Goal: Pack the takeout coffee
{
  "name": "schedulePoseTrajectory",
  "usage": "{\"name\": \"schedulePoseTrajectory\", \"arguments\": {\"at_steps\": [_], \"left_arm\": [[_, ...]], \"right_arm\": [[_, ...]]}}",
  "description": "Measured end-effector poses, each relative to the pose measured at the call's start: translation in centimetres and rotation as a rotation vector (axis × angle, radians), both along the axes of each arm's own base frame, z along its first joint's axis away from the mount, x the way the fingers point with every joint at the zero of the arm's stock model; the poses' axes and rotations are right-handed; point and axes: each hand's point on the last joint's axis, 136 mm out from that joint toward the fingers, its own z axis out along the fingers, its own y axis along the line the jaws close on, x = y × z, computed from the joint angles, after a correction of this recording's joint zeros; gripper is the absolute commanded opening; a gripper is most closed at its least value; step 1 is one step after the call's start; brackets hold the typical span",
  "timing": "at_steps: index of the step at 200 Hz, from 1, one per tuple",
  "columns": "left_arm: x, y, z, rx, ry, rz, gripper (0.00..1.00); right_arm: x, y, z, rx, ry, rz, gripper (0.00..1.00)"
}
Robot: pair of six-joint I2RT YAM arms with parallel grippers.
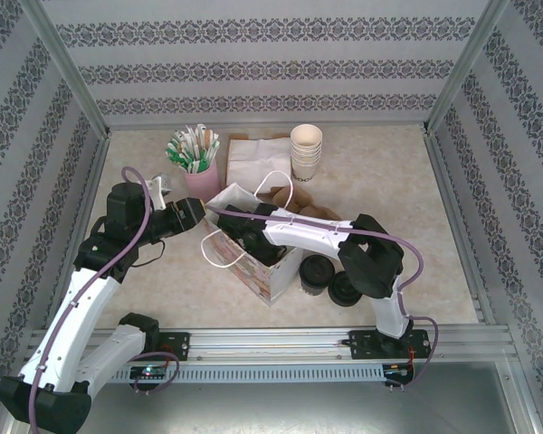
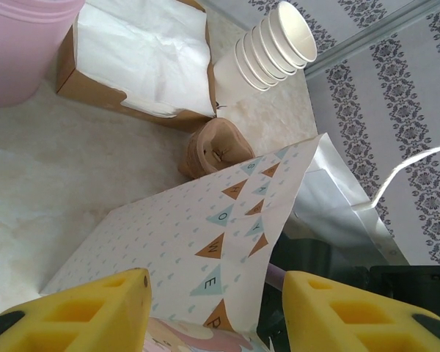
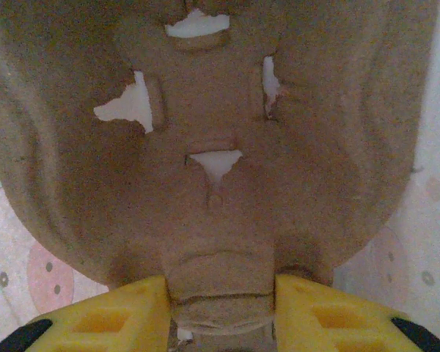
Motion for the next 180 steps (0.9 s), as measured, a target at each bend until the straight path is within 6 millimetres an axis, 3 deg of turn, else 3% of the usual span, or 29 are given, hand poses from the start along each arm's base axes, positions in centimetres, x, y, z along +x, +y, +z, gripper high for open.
{"name": "schedulePoseTrajectory", "arguments": {"at_steps": [29,81,107,139,180], "left_arm": [[0.0,0.0,0.0,0.0,0.0,0.001,0.51],[-0.2,0.0,0.2,0.0,-0.009,-0.001,0.52],[-0.3,0.0,0.7,-0.002,-0.022,-0.001,0.53],[-0.3,0.2,1.7,0.001,-0.045,0.012,0.54],[-0.3,0.8,2.9,0.012,-0.067,0.041,0.55]], "right_arm": [[0.1,0.1,0.0,0.004,-0.002,-0.003,0.45],[0.8,0.3,0.9,0.004,-0.032,-0.018,0.66],[1.8,1.4,3.5,0.06,-0.083,-0.02,0.7],[2.7,2.5,8.3,0.152,-0.156,-0.026,0.73],[3.3,2.8,13.0,0.22,-0.222,-0.026,0.74]]}}
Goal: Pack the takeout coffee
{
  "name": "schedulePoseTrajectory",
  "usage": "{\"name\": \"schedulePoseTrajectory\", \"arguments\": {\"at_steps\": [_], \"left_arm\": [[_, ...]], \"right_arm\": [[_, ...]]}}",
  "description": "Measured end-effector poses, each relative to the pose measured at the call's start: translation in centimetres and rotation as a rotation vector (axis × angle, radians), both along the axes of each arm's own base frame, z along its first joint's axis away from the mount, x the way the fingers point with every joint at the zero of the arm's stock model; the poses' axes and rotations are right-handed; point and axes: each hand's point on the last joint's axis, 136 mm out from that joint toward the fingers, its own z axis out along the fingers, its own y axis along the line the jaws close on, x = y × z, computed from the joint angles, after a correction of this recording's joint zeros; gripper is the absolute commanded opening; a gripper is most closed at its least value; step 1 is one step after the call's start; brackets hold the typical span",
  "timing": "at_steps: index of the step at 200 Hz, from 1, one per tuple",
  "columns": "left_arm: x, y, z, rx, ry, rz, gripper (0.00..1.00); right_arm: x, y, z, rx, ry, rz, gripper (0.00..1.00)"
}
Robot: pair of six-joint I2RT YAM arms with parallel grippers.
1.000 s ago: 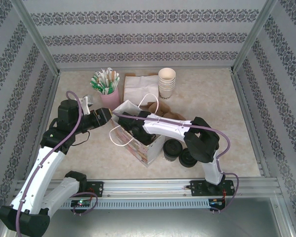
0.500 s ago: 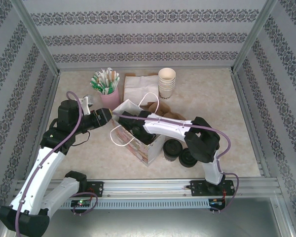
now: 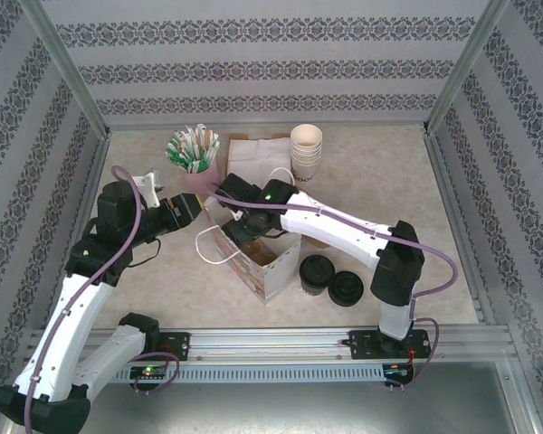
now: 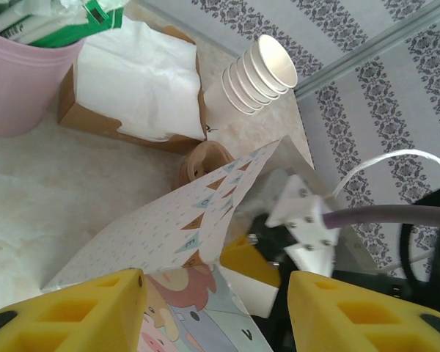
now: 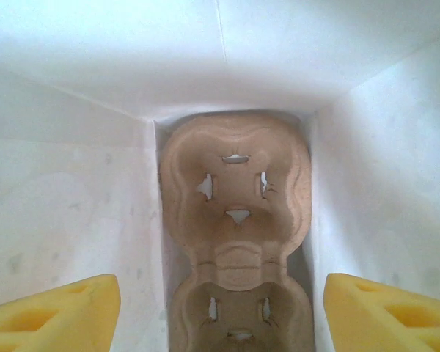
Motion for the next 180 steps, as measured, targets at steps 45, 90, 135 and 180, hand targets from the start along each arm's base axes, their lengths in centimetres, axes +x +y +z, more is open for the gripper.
{"name": "schedulePoseTrajectory", "arguments": {"at_steps": [45,90,135,180], "left_arm": [[-0.1,0.8,0.8,0.018,-0.023,0.042,0.56],[-0.2,1.2,0.8,0.033,-0.02,0.061,0.57],[0.2,1.1,1.4,0.056,-0.021,0.048,0.57],[0.8,0.2,1.0,0.069,0.005,-0.013,0.57]], "right_arm": [[0.2,-0.1,3.7,0.033,-0.038,0.0,0.71],[-0.3,-0.7,8.7,0.079,-0.086,-0.002,0.65],[-2.9,-3.8,12.3,0.087,-0.108,-0.011,0.65],[-4.9,-7.9,14.4,0.093,-0.127,-0.076,0.66]]}}
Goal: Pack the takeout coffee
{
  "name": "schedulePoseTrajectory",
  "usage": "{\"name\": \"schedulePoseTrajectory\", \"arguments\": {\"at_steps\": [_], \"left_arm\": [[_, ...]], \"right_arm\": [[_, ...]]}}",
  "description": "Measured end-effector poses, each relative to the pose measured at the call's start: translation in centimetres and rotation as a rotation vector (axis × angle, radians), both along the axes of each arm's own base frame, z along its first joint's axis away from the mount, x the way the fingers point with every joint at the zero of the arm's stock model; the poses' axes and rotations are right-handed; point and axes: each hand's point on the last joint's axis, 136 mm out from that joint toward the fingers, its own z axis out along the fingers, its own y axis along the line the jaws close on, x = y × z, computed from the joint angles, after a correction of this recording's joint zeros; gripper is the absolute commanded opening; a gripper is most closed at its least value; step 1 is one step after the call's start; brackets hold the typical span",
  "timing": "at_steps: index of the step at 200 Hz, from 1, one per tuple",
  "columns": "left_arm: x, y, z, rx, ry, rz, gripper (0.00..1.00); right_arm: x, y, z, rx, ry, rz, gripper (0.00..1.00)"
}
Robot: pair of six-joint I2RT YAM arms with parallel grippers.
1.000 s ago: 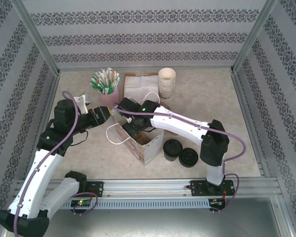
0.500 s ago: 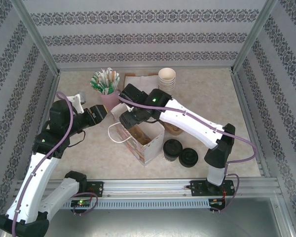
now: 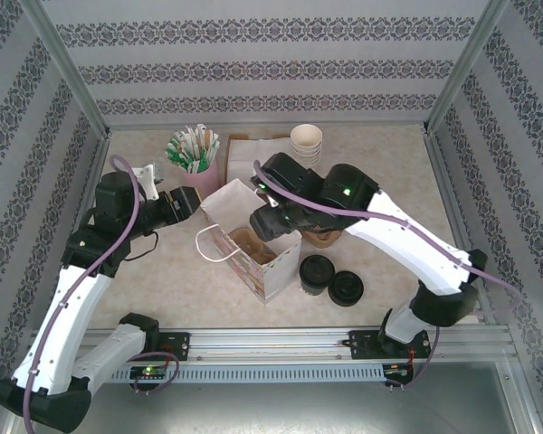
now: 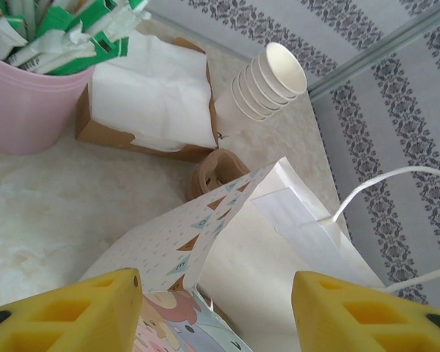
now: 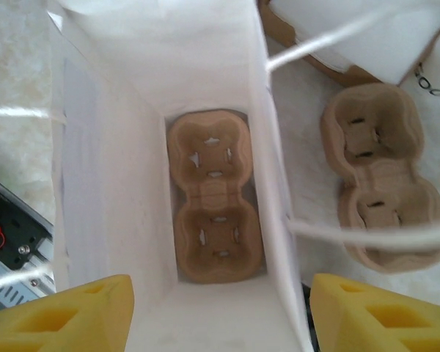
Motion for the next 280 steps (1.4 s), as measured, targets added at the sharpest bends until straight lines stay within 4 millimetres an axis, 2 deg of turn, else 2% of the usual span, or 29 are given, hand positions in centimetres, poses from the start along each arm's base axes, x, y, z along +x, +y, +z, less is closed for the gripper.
{"name": "schedulePoseTrajectory", "arguments": {"at_steps": [34,76,104,133,159,178,197,280], "left_arm": [[0.4,-0.9,-0.3,0.026,0.026,-0.061,0.57],[1.1,-1.2,-0.5,0.091,0.056,-0.114,0.59],[1.5,-1.4,-1.0,0.12,0.074,-0.139,0.59],[1.4,-1.6,-1.6,0.136,0.097,-0.16,0.59],[1.2,-1.9,-1.7,0.139,0.1,-0.175,0.59],[1.1,-2.0,-1.7,0.138,0.1,-0.181,0.59],[1.0,-2.2,-1.7,0.139,0.1,-0.186,0.59],[0.5,-2.1,-1.1,0.136,0.08,-0.185,0.59]], "right_arm": [[-1.5,-3.7,-0.2,-0.007,0.007,-0.071,0.67],[-3.0,-8.5,-1.6,-0.028,0.005,-0.176,0.7],[-4.0,-11.6,-3.7,-0.045,0.031,-0.259,0.7],[-5.0,-13.6,-6.7,-0.087,0.077,-0.308,0.73],[-6.0,-13.9,-9.8,-0.116,0.136,-0.312,0.8],[-6.3,-13.3,-12.0,-0.11,0.181,-0.305,0.84],[-6.5,-12.4,-13.8,-0.098,0.211,-0.291,0.83],[-5.8,-10.5,-17.2,-0.093,0.238,-0.275,0.83]]}}
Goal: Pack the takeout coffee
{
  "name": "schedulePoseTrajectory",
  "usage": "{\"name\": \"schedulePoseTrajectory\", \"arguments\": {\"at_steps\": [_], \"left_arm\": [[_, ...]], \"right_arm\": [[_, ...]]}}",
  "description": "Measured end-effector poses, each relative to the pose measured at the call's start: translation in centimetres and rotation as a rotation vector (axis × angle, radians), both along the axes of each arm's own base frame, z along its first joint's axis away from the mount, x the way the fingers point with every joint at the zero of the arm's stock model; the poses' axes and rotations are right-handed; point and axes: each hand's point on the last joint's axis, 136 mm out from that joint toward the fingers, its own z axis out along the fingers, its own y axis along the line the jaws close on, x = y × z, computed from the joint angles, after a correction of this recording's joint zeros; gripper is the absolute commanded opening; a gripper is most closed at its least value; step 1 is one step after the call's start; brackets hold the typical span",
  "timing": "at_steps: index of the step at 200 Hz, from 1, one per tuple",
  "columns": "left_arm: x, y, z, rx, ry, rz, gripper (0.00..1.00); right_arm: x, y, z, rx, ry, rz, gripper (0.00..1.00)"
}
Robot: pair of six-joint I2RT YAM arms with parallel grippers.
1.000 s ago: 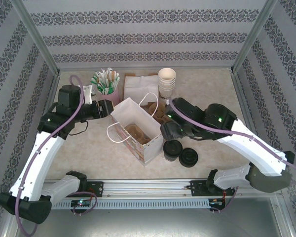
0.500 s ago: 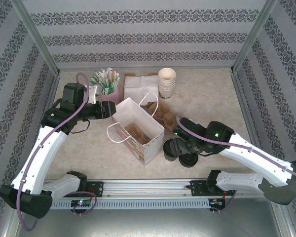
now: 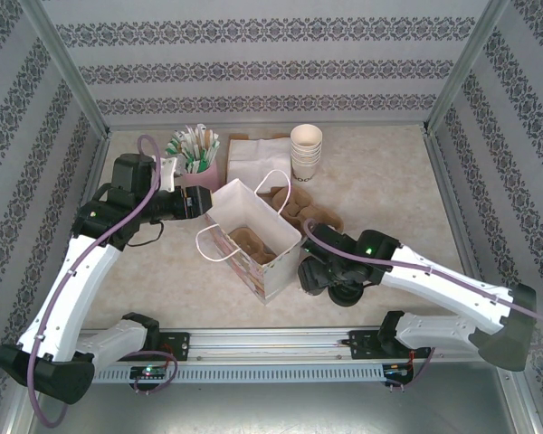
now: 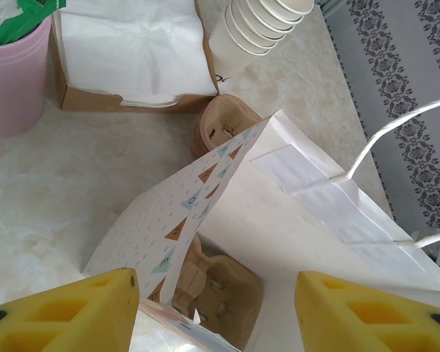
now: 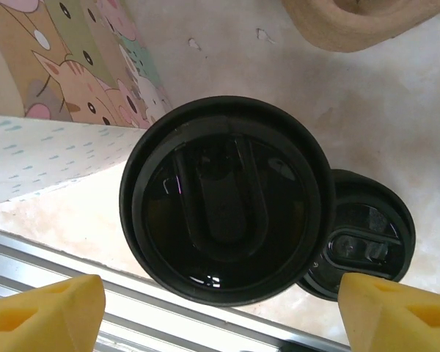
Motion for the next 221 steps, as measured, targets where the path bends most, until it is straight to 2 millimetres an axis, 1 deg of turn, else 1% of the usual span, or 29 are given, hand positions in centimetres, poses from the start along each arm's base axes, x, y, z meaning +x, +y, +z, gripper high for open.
{"name": "schedulePoseTrajectory", "arguments": {"at_steps": [51,93,145,221], "left_arm": [[-0.2,0.0,0.0,-0.001,-0.003,-0.001,0.58],[-0.4,-0.1,0.0,-0.003,-0.002,-0.005,0.58],[-0.4,-0.1,-0.4,-0.001,0.007,-0.004,0.58],[-0.4,-0.1,-0.4,0.004,0.007,-0.002,0.58]], "right_arm": [[0.9,0.5,-0.5,0.017,-0.011,-0.018,0.8],[1.1,1.1,-1.1,0.009,-0.003,-0.004,0.79],[1.2,0.9,-1.5,-0.009,-0.004,0.003,0.76],[1.4,0.8,-1.4,-0.02,-0.019,0.008,0.8]]}}
